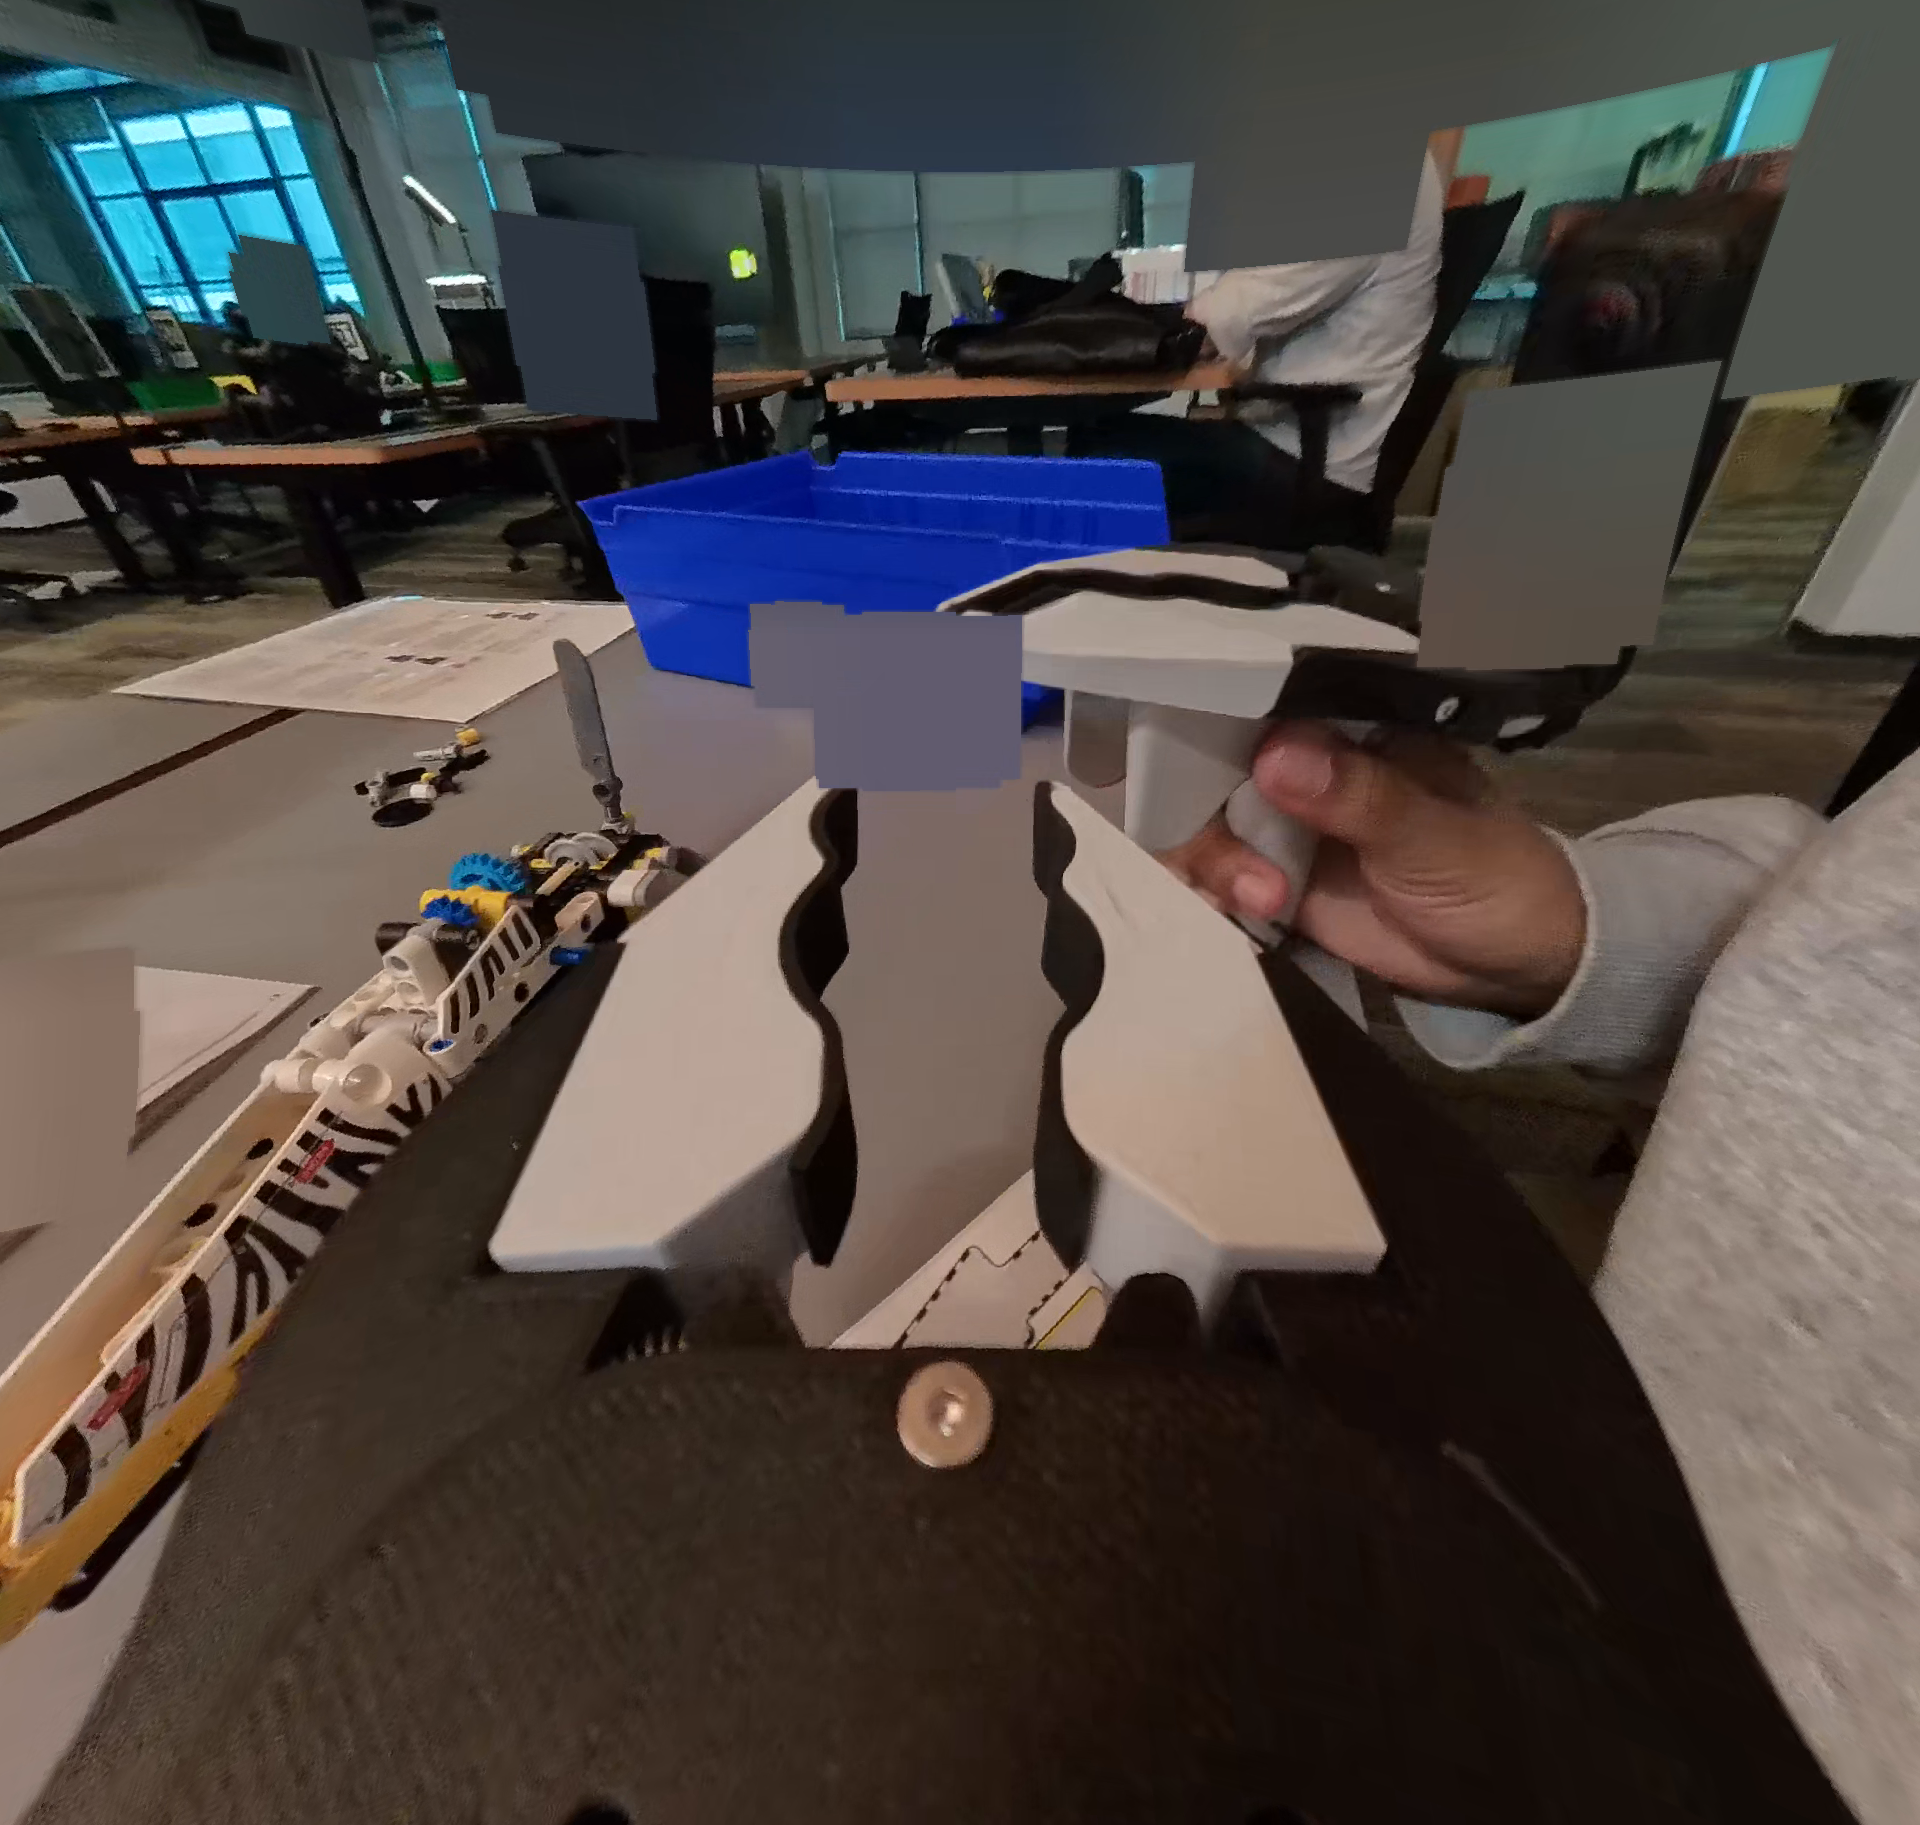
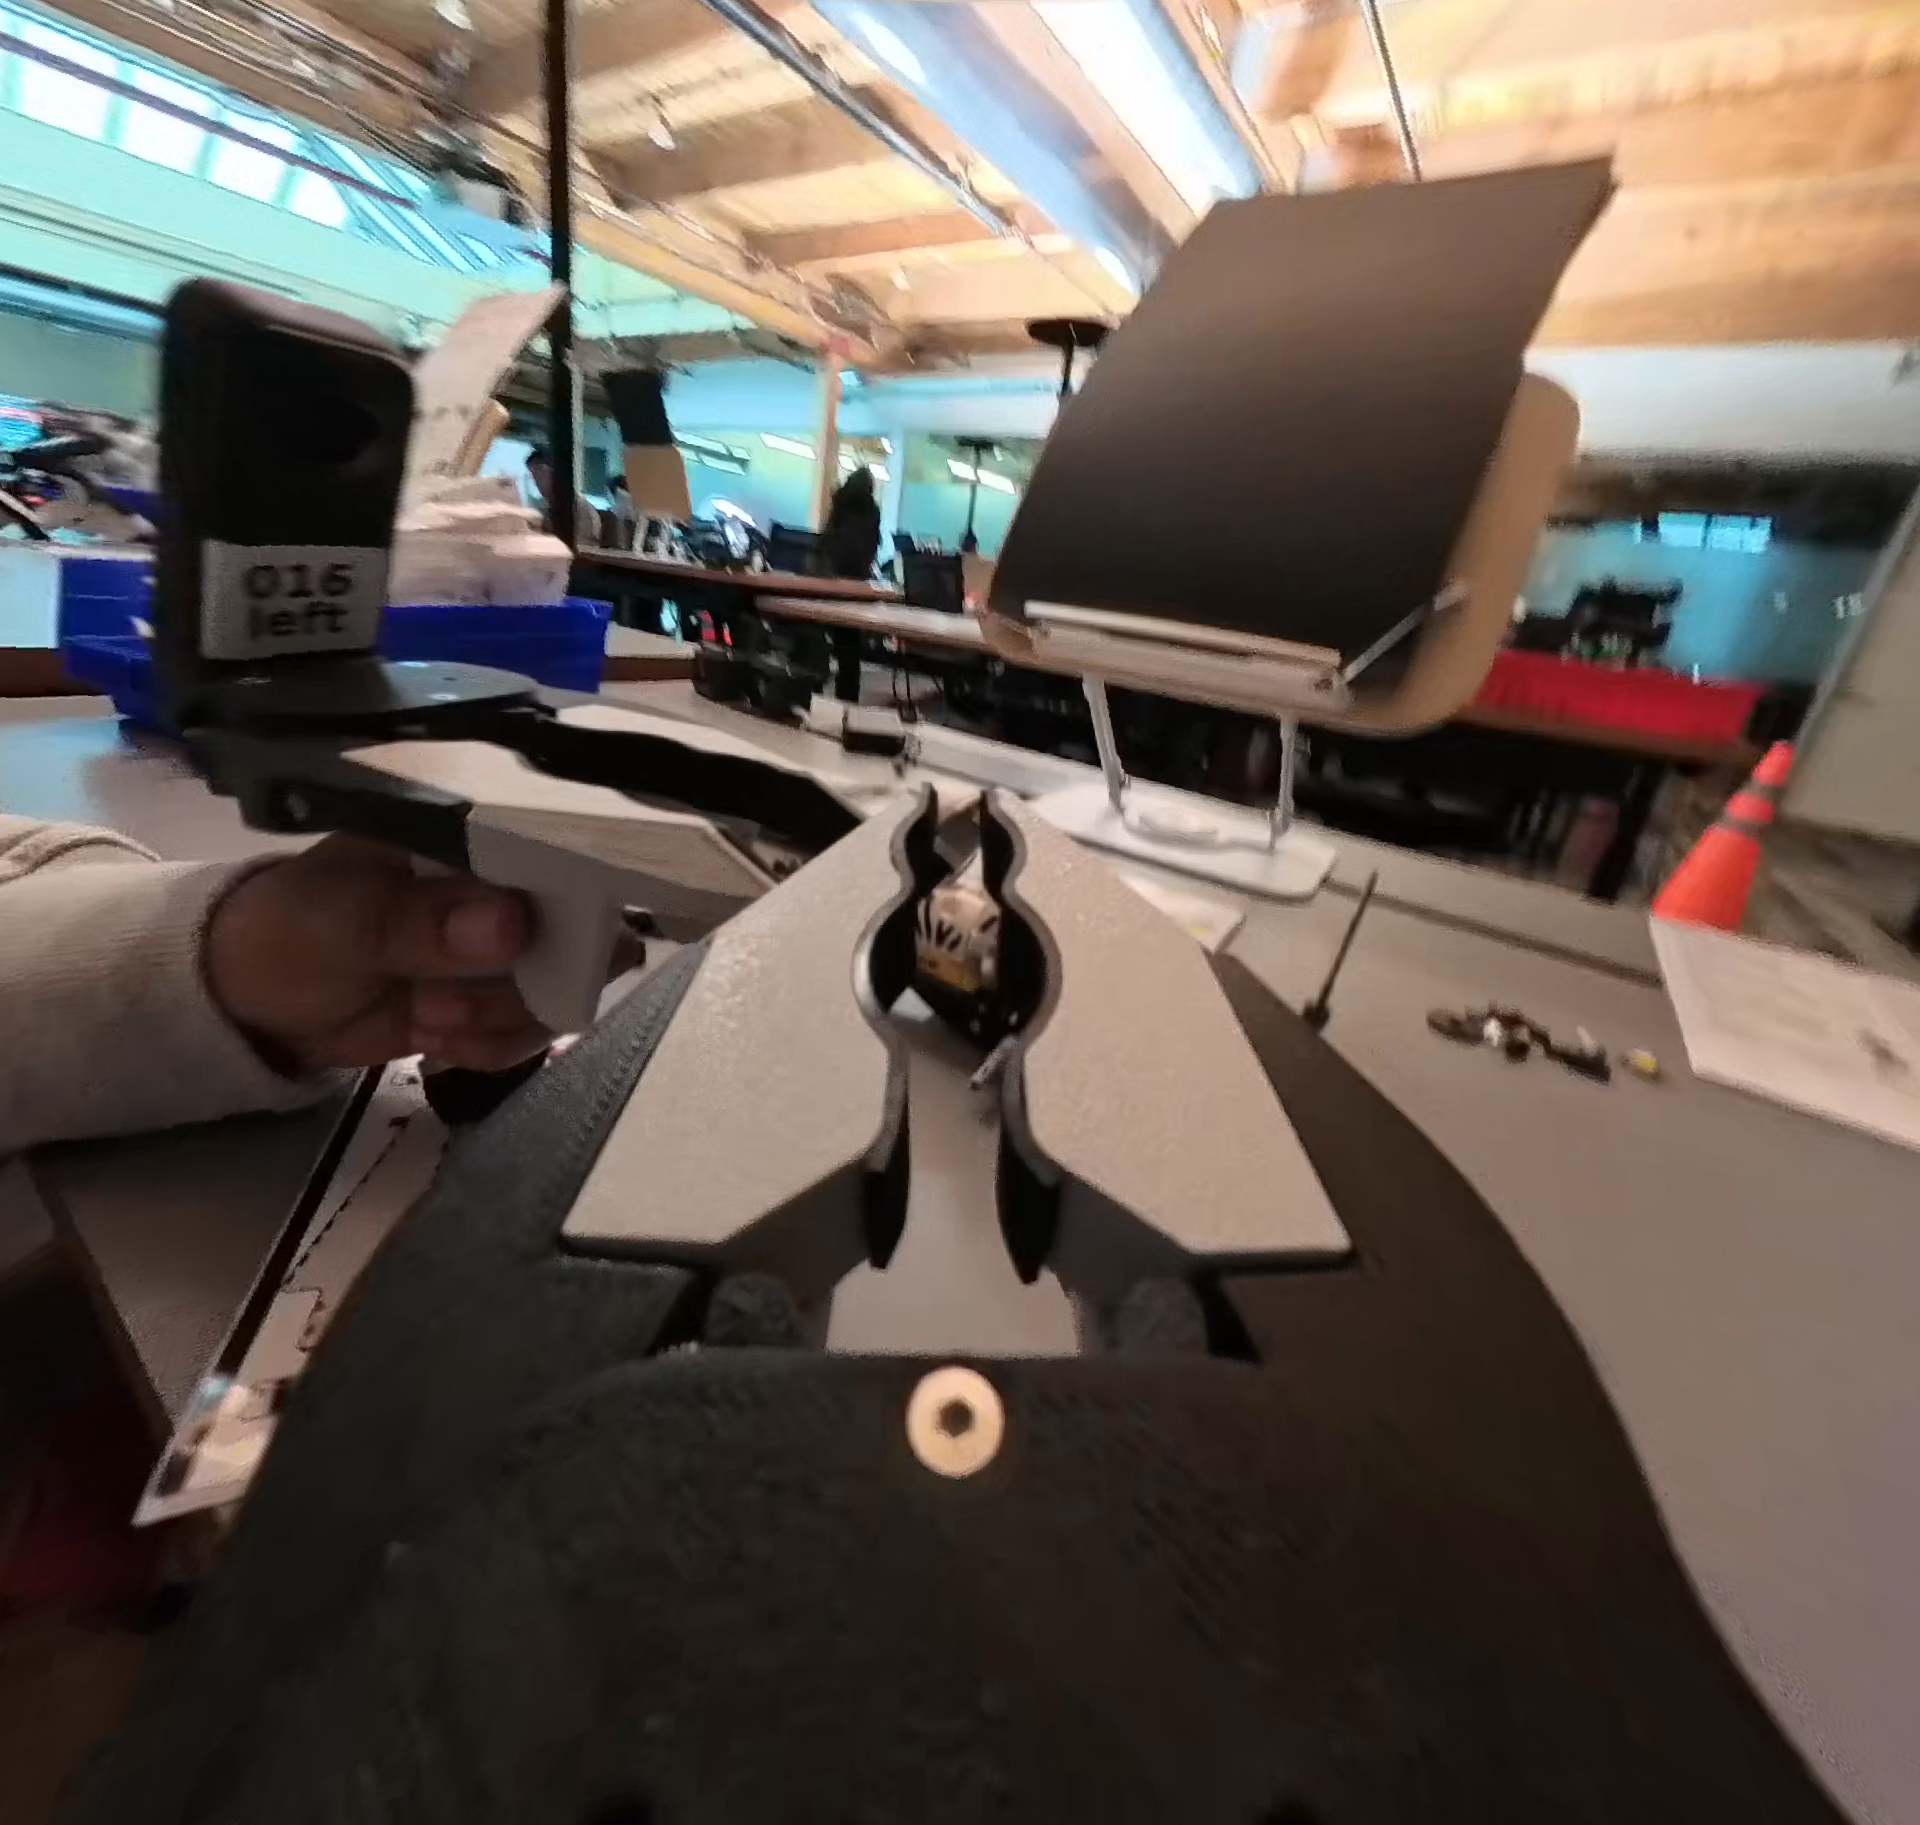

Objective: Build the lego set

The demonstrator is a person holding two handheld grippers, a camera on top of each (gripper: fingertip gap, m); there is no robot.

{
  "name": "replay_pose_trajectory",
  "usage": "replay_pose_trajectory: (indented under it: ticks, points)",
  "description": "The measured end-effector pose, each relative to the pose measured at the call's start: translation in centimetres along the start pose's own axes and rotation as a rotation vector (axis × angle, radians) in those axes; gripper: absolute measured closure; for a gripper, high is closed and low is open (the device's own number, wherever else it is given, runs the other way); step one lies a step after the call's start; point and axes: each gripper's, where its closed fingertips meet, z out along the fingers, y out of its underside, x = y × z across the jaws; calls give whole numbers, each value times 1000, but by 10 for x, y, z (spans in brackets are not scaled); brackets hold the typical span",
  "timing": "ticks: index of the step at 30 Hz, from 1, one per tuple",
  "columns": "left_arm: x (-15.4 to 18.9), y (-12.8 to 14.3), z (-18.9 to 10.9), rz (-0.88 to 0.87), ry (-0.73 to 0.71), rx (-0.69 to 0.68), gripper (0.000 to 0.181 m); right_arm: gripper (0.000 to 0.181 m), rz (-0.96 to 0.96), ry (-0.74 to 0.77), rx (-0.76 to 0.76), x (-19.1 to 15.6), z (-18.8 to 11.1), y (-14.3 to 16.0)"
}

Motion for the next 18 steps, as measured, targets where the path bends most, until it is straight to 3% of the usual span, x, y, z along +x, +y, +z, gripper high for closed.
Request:
replay_pose_trajectory:
  ticks: [5, 13, 18]
  points:
    - [-1, 4, 3, 93, -57, -31, 149, 176, 167, -25, -128, -4, 6, 14]
    - [-5, 6, 4, 169, -127, -53, 165, 176, 683, -191, -79, -3, 5, 14]
    - [-3, 9, 6, 208, -135, -68, 171, 174, 809, -276, -21, -4, 2, 9]
